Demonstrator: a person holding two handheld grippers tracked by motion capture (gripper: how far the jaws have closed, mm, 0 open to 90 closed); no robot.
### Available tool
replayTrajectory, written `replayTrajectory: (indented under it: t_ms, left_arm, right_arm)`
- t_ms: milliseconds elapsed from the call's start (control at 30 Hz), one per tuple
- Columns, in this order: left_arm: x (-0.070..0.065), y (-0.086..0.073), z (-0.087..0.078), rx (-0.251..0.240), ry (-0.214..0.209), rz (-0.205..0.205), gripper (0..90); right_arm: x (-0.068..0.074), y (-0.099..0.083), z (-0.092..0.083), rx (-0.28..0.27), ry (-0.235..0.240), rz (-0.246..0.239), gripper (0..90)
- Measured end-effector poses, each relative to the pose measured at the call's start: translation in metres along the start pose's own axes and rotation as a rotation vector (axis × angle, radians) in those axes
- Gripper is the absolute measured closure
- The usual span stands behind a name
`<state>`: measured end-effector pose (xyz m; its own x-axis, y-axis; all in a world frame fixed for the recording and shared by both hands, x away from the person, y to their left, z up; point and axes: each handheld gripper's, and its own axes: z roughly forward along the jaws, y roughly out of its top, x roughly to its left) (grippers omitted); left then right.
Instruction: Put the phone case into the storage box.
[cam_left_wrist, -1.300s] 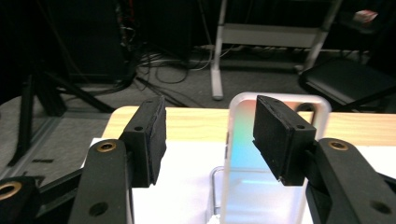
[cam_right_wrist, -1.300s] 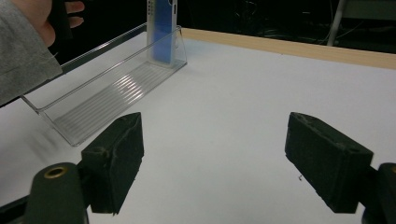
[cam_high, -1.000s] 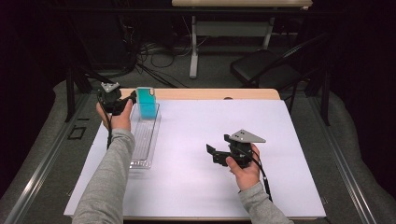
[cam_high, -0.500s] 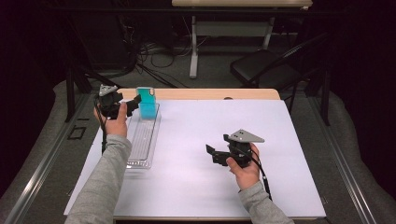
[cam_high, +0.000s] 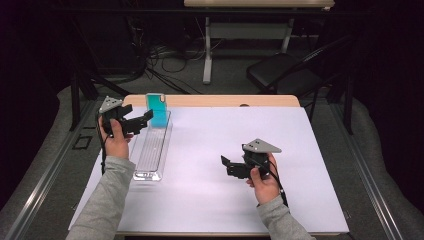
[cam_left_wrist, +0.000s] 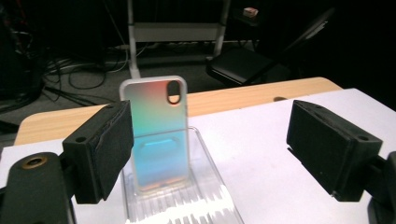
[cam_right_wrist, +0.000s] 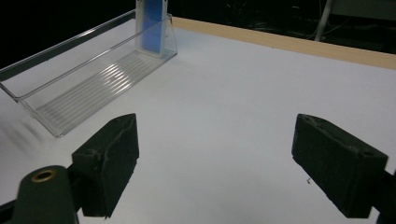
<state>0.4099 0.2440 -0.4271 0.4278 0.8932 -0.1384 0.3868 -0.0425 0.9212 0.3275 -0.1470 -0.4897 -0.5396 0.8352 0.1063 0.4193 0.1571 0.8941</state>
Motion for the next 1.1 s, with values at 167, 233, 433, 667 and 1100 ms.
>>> replayTrajectory:
  t_ms: [167,233,433,667,1100]
  left_arm:
    - [-0.011,-0.003,-0.013,-0.005,-0.050,0.043,15.0]
    - [-0.014,-0.004,-0.017,-0.006,-0.071,0.050,15.0]
    - [-0.022,-0.007,-0.031,-0.008,-0.126,0.083,15.0]
    - [-0.023,-0.012,-0.047,-0.003,-0.151,0.098,15.0]
    - [-0.015,-0.031,-0.076,0.005,-0.200,0.093,15.0]
  right_arm:
    - [0.001,0.001,0.000,0.000,-0.001,-0.010,14.2]
    - [0.002,0.001,-0.001,0.002,-0.007,-0.014,14.2]
    - [0.002,0.002,-0.001,0.005,-0.011,-0.029,14.2]
    - [0.004,0.003,-0.002,0.017,-0.010,-0.039,14.2]
    - [-0.001,0.008,-0.027,0.009,-0.039,-0.076,13.7]
